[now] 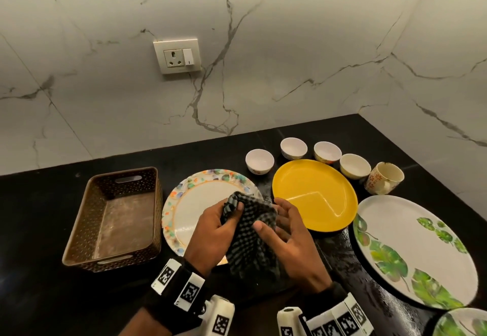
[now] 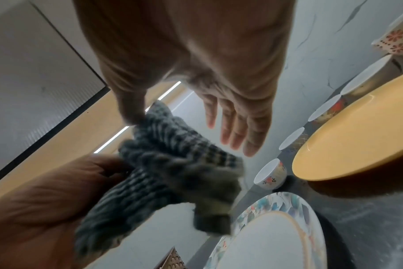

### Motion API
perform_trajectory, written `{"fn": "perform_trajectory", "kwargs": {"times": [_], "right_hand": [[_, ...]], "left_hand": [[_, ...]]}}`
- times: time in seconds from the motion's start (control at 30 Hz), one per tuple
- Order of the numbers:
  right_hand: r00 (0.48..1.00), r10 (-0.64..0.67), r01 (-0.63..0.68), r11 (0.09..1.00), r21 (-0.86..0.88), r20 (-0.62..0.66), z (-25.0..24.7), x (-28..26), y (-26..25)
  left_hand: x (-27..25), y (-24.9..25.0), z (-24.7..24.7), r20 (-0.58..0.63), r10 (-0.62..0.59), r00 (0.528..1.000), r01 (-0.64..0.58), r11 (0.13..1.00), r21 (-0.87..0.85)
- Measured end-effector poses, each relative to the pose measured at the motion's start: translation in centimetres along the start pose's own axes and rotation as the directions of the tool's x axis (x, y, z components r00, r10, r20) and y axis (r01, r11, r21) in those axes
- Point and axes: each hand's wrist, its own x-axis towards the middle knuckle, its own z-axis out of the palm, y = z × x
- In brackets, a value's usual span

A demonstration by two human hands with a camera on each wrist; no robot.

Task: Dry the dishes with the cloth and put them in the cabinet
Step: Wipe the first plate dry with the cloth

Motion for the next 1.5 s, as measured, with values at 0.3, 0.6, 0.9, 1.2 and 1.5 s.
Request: {"fn": "perform_trajectory", "kwargs": {"times": [0.3, 0.6, 0.9, 1.2, 1.5], "right_hand": [[0.996, -0.017, 0.031, 0.987, -0.16, 0.088, -0.9, 1.0, 0.5], [1.0, 0.013, -0.009, 0.982, -0.188, 0.024, -1.2, 2.3, 1.4], [0.998, -0.056, 0.057, 0.996, -0.067, 0.016, 2.4, 2.6, 1.0], [0.987, 0.076, -0.129, 0.901, 0.415, 0.142, 3.4, 2.3, 1.5], [0.963, 0.236, -0.165, 0.9, 0.404, -0.131, 3.3, 2.8, 3.1]], "left_hand": [[1.1, 1.4, -1.4, -0.035, 0.183, 0.982, -0.169, 0.955, 0.244], [2.6, 1.9, -5.1, -0.138, 0.256, 0.957, -0.141, 0.823, 0.55], [-0.3, 0.1, -1.4, 0.092, 0.235, 0.968, -0.244, 0.782, 0.573], [-2.3, -0.4, -1.4, 0.328, 0.267, 0.906, -0.373, 0.87, 0.321], [-3.0, -7.9, -4.1, 0.147, 0.089, 0.985, -0.166, 0.728, 0.666]]}}
